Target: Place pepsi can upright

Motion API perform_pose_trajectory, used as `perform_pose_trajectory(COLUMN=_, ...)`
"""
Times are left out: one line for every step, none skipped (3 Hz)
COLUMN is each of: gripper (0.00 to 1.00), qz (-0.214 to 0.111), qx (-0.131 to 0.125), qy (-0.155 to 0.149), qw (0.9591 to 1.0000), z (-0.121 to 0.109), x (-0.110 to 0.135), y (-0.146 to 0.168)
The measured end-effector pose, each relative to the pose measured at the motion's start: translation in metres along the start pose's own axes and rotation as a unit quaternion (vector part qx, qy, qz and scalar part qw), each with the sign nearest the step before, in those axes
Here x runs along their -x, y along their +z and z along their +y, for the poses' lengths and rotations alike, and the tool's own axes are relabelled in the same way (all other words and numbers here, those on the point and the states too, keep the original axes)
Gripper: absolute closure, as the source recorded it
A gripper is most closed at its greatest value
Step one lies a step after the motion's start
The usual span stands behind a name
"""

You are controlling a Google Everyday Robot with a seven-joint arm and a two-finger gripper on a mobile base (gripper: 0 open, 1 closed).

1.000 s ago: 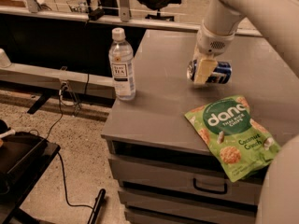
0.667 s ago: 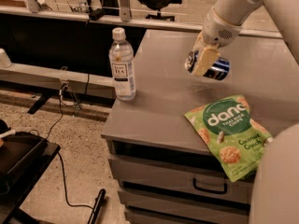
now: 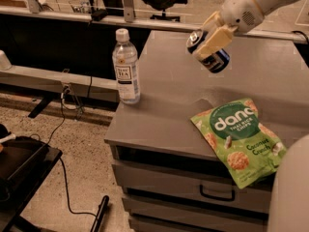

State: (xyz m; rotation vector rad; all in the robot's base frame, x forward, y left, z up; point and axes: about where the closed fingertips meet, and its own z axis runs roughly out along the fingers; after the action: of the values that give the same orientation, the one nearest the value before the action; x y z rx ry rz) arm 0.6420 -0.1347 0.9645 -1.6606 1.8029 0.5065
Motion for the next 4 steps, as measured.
perform_pose_trajectory(gripper=1.0, qz=-0.082, qx=-0.027, qy=0.013, qw=0.9962, z=0.007, x=0.018, y=-0.026)
perform_pose_trajectory(gripper=1.0, qz=-0.127, qx=-0.063, qy=0.045, qw=0.9889, z=0.021, x=0.02, y=-0.038)
perform_pose_trajectory(gripper=1.0, qz=-0.125, qx=-0.062, qy=0.066, qw=0.988, z=0.02, x=0.005, y=-0.016)
perform_pose_trajectory(gripper=1.0, qz=-0.125, qx=-0.062, qy=0.066, qw=0.988, z=0.02, x=0.005, y=-0.016)
